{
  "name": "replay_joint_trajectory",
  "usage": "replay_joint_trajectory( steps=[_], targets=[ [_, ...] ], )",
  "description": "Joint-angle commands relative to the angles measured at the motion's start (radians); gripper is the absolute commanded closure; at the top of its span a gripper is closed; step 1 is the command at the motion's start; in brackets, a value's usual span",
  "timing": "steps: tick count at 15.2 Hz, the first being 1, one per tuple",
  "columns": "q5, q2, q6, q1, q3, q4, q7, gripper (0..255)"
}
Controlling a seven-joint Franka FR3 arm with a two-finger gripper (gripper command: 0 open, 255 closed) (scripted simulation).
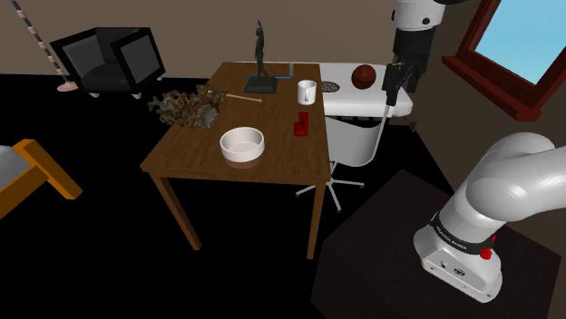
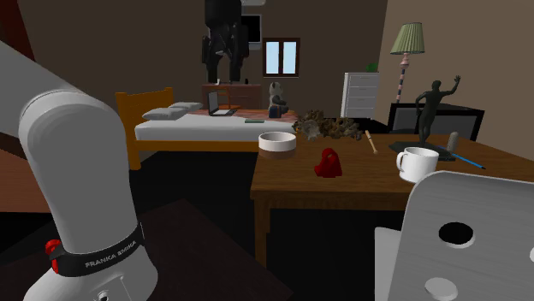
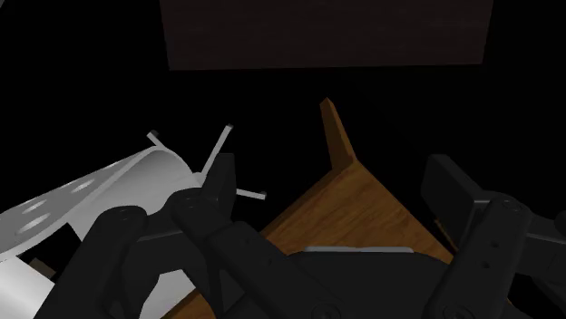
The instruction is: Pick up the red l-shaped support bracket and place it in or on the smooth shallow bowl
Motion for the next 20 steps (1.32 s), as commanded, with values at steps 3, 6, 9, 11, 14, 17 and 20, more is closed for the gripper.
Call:
replay_joint_trajectory(
  steps=[3,6,9,11,14,17,20],
  targets=[
    [-0.007,0.057,0.073,-0.002,-0.009,-0.006,-0.009,0],
    [-0.015,0.15,0.179,-0.006,-0.022,-0.003,-0.022,0],
    [-0.021,0.251,0.279,-0.008,-0.034,0.014,-0.034,0],
    [-0.024,0.321,0.341,-0.01,-0.041,0.032,-0.043,0],
    [-0.025,0.429,0.428,-0.011,-0.052,0.069,-0.056,0],
    [-0.024,0.54,0.504,-0.012,-0.061,0.12,-0.07,0],
    [-0.019,0.652,0.569,-0.013,-0.068,0.181,-0.085,0]
  ],
)
